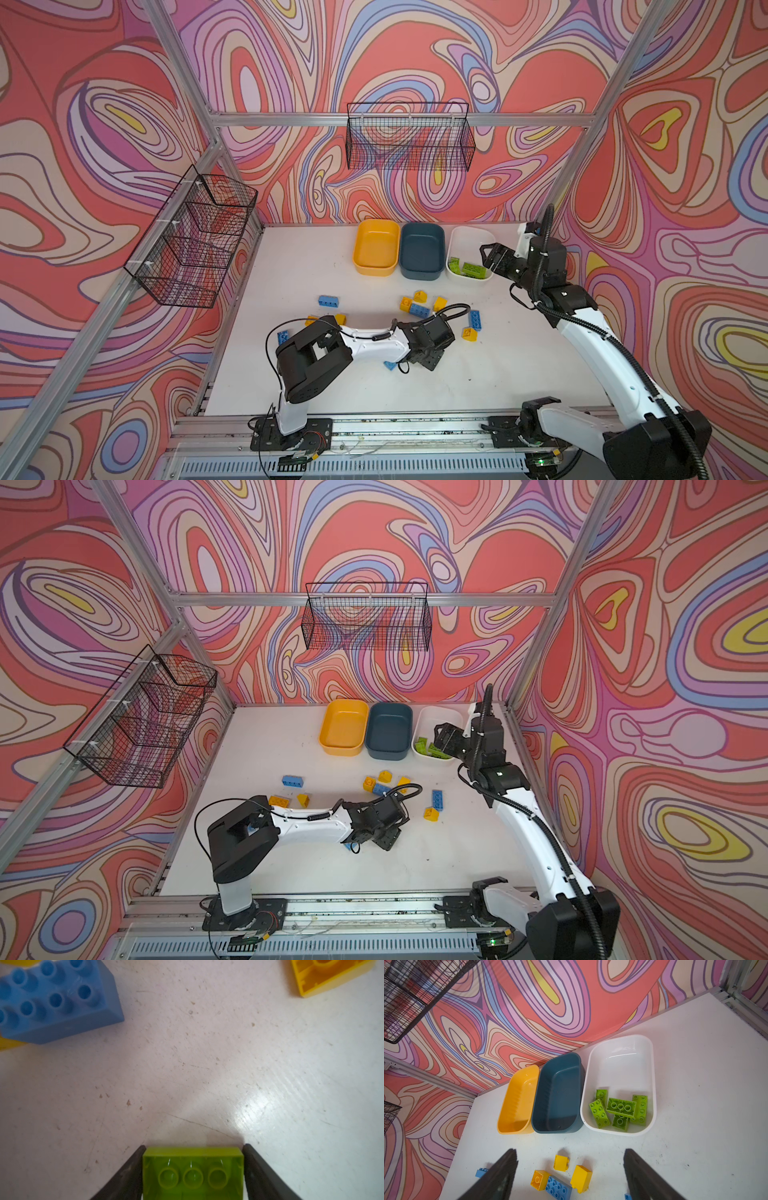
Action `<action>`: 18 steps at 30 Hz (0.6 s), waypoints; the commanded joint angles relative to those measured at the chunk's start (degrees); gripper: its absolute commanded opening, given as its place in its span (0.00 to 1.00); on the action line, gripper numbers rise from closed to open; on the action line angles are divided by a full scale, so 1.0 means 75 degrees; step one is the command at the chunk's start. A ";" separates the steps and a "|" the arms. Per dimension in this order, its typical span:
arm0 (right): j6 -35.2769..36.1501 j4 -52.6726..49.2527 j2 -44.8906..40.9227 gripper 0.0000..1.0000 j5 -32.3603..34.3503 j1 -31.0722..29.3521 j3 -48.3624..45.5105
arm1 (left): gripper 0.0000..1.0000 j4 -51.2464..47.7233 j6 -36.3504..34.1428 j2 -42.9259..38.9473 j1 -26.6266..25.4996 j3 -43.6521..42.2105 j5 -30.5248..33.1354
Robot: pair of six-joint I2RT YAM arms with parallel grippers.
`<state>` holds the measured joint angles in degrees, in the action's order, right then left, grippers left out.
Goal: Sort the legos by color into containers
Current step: 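Grasp a lime-green brick with the left gripper while the right arm draws back, then carry the green brick to the white bin and open the left gripper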
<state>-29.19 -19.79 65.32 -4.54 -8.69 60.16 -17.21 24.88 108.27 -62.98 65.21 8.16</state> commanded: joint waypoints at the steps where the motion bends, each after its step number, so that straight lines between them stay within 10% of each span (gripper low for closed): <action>1: 0.0050 -0.0024 -0.0134 0.84 -0.0043 0.0017 -0.0059 | 0.64 -0.0448 0.0081 0.0078 -0.0028 0.0020 0.0042; 18: -0.0208 0.0279 -0.0492 0.83 -0.0241 0.0016 -0.0901 | 0.59 -0.0728 -0.0183 -0.0332 -0.0011 0.0364 0.0618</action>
<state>-29.65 -18.55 62.98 -5.48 -8.69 56.01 -19.51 25.10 107.83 -62.98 65.76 9.96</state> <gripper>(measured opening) 0.836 0.629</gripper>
